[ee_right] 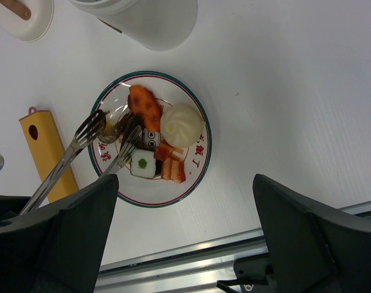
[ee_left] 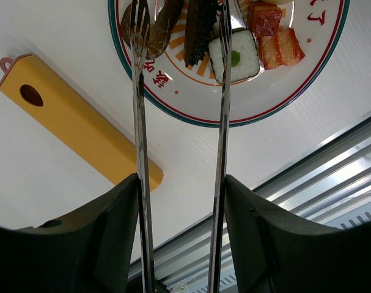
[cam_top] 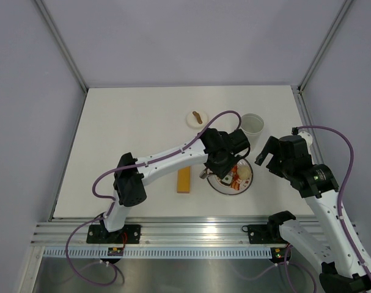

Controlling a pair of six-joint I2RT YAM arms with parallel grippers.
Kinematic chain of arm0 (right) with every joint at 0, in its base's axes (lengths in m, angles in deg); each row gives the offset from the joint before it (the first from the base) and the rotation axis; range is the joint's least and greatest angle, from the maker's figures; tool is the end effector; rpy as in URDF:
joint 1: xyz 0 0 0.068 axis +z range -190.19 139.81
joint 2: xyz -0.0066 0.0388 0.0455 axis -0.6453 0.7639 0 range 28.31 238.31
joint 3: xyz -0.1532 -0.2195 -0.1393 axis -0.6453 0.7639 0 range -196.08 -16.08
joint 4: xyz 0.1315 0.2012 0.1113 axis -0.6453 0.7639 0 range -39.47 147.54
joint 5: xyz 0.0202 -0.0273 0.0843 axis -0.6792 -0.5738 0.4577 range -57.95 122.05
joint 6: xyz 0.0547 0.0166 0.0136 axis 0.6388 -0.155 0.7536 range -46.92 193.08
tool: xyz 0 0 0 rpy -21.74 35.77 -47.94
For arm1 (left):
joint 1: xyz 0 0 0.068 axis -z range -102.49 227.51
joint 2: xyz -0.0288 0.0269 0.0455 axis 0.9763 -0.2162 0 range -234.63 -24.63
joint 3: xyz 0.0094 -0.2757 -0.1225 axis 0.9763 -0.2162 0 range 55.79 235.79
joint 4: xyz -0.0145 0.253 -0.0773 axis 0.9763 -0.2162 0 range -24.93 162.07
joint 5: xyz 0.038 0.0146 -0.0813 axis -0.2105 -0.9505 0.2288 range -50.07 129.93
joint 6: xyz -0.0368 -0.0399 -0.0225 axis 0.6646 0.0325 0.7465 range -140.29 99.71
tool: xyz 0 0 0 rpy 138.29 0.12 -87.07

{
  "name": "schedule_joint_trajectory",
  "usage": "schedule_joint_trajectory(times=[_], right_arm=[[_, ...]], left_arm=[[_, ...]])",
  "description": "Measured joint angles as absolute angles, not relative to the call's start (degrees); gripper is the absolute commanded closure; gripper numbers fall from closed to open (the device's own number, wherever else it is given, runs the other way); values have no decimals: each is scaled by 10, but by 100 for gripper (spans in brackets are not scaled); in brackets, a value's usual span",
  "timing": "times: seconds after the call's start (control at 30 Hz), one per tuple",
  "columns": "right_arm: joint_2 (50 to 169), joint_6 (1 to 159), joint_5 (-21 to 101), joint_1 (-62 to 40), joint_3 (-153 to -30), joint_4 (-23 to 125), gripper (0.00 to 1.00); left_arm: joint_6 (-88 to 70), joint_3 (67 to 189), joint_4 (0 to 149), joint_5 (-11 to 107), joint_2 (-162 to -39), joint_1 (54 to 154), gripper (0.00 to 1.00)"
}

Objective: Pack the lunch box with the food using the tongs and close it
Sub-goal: Pick up the fake food from the plate.

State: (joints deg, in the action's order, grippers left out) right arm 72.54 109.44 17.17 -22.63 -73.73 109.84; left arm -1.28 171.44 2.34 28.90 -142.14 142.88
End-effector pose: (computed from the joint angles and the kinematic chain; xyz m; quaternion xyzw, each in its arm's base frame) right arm 0.1154 0.0251 0.3519 0.1981 0.8987 0.0618 0.3863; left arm 0.1920 -0.3991 0.3163 0.3726 0.9093 -0.0367 0.1817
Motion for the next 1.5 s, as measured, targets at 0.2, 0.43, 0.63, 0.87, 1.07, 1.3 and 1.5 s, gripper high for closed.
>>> schedule_joint_trajectory(times=[0.2,0.43,0.63,0.87,1.07,1.3,1.5], right_arm=[[727,1094,172,-226,-736,1092,1],[731,1094,172,-226,-736,1088,1],[732,1094,172,-226,-735,1087,0],[731,1094,172,-226,-734,1087,1],[731,1094,172,-226,-734,1087,0],[730,1094,172,-226,-734,1087,1],[729,1095,172,-226,-734,1087,0]], left_arm=[[-13,1714,23,290,-1421,1431,43],[-13,1714,24,292,-1431,1444,44],[-13,1714,23,291,-1445,1447,47],[-13,1714,20,286,-1449,1447,49],[-13,1715,11,278,-1449,1447,53],[-12,1717,7,276,-1451,1447,80],[-13,1728,-2,277,-1451,1447,99]])
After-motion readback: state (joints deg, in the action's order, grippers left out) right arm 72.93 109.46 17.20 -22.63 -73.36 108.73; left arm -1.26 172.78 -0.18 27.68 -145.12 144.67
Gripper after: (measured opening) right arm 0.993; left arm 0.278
